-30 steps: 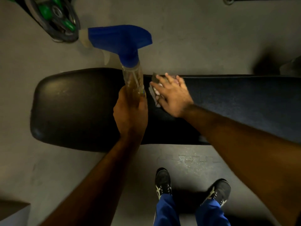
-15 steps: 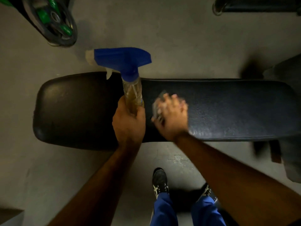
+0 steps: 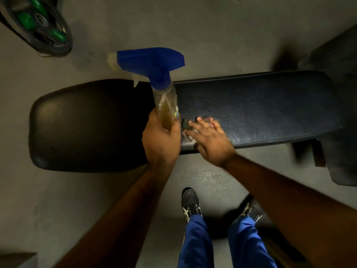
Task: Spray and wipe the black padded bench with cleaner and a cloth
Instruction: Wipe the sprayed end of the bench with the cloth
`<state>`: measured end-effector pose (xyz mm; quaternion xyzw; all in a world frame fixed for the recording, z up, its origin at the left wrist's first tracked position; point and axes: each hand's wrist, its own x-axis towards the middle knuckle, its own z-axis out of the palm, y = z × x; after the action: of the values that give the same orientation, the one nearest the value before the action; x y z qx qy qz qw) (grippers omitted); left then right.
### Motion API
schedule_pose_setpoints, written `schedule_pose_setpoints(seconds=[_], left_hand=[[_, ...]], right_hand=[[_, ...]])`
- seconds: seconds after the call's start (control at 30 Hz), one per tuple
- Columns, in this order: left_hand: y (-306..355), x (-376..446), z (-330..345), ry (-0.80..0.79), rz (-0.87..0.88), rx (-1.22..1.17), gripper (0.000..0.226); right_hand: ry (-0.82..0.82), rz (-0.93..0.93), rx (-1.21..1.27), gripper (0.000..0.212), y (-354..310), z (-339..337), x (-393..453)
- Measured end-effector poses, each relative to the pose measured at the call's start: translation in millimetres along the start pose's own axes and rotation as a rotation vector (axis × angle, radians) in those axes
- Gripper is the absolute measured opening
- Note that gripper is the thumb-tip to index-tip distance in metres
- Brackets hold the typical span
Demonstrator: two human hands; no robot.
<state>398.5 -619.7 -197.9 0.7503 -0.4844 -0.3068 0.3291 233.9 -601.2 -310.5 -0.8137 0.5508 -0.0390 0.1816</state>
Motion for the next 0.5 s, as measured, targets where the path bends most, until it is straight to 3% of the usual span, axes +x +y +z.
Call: schedule_pose_setpoints(seconds=[0.13,0.33,0.5], left_hand=[[9.6,-7.7,8.2,-0.025,-0.007,0.013,0.041],[38.4,-29.6,8.5,-0.054,0.037,0.019,0.04],[77.3,-62.8,-1.5,-0.114,0.07,0.044,0.036]], right_hand=[[0.227,0.357,0.307,0.051,7.7,-20.5,3.3],[0.465,0.681,1.211,0.043,-24.7,-60.6,-22.2],[0.561,0.948,1.405,0.042,-19.1,-101.7,-80.1]])
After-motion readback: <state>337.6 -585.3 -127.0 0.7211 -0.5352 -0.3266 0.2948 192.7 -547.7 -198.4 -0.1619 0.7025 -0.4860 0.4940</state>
